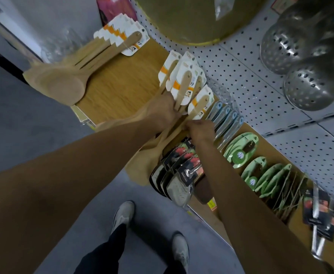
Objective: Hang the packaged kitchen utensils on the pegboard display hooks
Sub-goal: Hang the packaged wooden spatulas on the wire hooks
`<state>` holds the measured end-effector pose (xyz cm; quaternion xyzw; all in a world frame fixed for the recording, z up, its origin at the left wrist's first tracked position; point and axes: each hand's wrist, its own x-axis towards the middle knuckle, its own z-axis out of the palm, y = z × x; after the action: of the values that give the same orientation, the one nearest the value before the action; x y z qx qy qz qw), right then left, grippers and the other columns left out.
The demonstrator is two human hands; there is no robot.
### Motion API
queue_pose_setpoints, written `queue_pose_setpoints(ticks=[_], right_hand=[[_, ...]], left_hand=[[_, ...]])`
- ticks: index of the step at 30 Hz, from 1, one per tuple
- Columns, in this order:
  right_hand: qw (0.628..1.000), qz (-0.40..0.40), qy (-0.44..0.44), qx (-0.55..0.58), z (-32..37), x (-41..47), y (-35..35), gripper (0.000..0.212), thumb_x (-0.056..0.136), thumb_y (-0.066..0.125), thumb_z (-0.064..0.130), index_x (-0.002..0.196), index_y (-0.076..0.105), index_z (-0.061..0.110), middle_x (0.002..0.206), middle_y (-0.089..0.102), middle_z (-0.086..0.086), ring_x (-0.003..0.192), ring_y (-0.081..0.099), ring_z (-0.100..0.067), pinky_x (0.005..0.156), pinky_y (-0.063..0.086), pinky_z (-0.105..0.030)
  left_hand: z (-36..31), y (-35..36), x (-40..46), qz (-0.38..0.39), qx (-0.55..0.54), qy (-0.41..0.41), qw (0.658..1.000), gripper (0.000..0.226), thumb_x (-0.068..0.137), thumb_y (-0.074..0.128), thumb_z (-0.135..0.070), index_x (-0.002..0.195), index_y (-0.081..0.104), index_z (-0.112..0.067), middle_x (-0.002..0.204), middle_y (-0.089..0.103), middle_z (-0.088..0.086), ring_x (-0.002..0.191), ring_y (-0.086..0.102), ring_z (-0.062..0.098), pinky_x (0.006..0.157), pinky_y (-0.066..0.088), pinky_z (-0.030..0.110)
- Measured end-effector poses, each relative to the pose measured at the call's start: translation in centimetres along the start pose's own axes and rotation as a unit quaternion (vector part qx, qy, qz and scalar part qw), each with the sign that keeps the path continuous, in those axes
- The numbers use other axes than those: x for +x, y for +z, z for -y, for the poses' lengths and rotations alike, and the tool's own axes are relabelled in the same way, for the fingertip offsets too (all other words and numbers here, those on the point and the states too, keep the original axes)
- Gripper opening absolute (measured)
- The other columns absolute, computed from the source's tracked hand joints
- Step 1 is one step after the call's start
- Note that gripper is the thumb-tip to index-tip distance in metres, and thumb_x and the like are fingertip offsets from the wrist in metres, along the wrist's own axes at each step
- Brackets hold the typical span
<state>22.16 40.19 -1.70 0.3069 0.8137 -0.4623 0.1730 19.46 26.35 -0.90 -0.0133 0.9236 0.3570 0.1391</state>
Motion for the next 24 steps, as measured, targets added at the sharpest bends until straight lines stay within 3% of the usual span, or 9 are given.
queue_pose_setpoints(ticks=[3, 5, 9, 11, 14, 17, 20, 24], right_hand=[[1.0, -0.015, 0.003, -0.013, 1.2, -0.6, 0.8, 0.028, 0.086, 0.069, 0.03, 0.07, 0.061, 0.009, 0.063, 0.059, -0.002, 0.057, 0.057, -0.017, 0.057, 0.045, -0.026], [0.999, -0.022, 0.0, -0.04, 1.7, -0.5, 1.5, 0.032, 0.088, 0.068, 0.032, 0.074, 0.052, 0.009, 0.068, 0.055, -0.001, 0.063, 0.056, -0.018, 0.064, 0.049, -0.029], [0.995, -0.027, 0.027, -0.092, 1.8, 0.0, 2.6, 0.012, 0.089, 0.062, 0.017, 0.087, 0.061, 0.005, 0.094, 0.071, -0.016, 0.081, 0.071, -0.031, 0.072, 0.062, -0.046], [0.997, -0.047, 0.044, -0.05, 2.1, -0.4, 2.5, 0.017, 0.089, 0.062, 0.02, 0.09, 0.062, 0.004, 0.094, 0.072, -0.017, 0.079, 0.071, -0.032, 0.07, 0.062, -0.044], [0.997, -0.056, 0.018, 0.047, 3.2, -2.7, 1.7, 0.027, 0.093, 0.062, 0.028, 0.079, 0.063, 0.005, 0.072, 0.067, -0.01, 0.057, 0.065, -0.023, 0.052, 0.057, -0.025], [0.989, -0.03, -0.013, 0.142, 4.4, -6.1, 0.6, 0.035, 0.096, 0.06, 0.025, 0.065, 0.061, 0.01, 0.06, 0.06, -0.005, 0.045, 0.057, -0.016, 0.049, 0.052, -0.028], [0.975, 0.032, -0.046, 0.214, 5.0, -10.4, -0.8, 0.022, 0.093, 0.065, 0.025, 0.089, 0.07, 0.004, 0.078, 0.07, -0.008, 0.061, 0.063, -0.017, 0.056, 0.054, -0.029], [0.964, 0.098, -0.07, 0.236, 4.4, -16.6, -2.9, 0.027, 0.09, 0.07, 0.022, 0.106, 0.068, 0.0, 0.099, 0.073, -0.016, 0.083, 0.071, -0.029, 0.073, 0.062, -0.036]], left_hand=[[0.5, -0.7, -0.9, -0.015, -0.032, -0.014, 0.999, 0.017, 0.086, 0.067, -0.019, 0.09, 0.051, -0.012, 0.078, 0.058, -0.001, 0.082, 0.06, 0.022, 0.067, 0.04, 0.029], [1.0, -1.0, -1.6, -0.032, -0.039, -0.027, 0.998, 0.019, 0.089, 0.061, -0.015, 0.104, 0.051, -0.008, 0.093, 0.064, 0.008, 0.091, 0.062, 0.027, 0.072, 0.045, 0.034], [2.0, -2.0, -3.3, -0.065, -0.123, -0.032, 0.99, 0.022, 0.095, 0.058, -0.018, 0.115, 0.051, -0.013, 0.101, 0.069, 0.005, 0.093, 0.063, 0.025, 0.079, 0.05, 0.038], [2.1, -3.0, -4.2, -0.076, -0.176, -0.018, 0.981, 0.019, 0.096, 0.057, -0.017, 0.115, 0.056, -0.015, 0.099, 0.07, 0.004, 0.093, 0.064, 0.024, 0.083, 0.052, 0.041], [1.4, -5.6, -5.4, -0.105, -0.224, -0.002, 0.969, 0.021, 0.099, 0.053, -0.02, 0.119, 0.06, -0.016, 0.091, 0.068, -0.002, 0.091, 0.062, 0.019, 0.08, 0.047, 0.034], [0.3, -8.7, -6.7, -0.11, -0.255, 0.023, 0.96, 0.02, 0.099, 0.052, -0.023, 0.116, 0.063, -0.019, 0.085, 0.065, -0.005, 0.088, 0.06, 0.017, 0.081, 0.047, 0.034], [-0.2, -11.4, -8.7, -0.078, -0.262, 0.046, 0.961, 0.015, 0.097, 0.055, -0.022, 0.109, 0.065, -0.023, 0.085, 0.067, 0.0, 0.086, 0.061, 0.015, 0.081, 0.047, 0.034], [-0.1, -13.9, -13.5, -0.023, -0.245, 0.075, 0.966, 0.014, 0.097, 0.058, -0.019, 0.097, 0.064, -0.032, 0.085, 0.067, 0.001, 0.077, 0.059, 0.015, 0.075, 0.044, 0.032]])
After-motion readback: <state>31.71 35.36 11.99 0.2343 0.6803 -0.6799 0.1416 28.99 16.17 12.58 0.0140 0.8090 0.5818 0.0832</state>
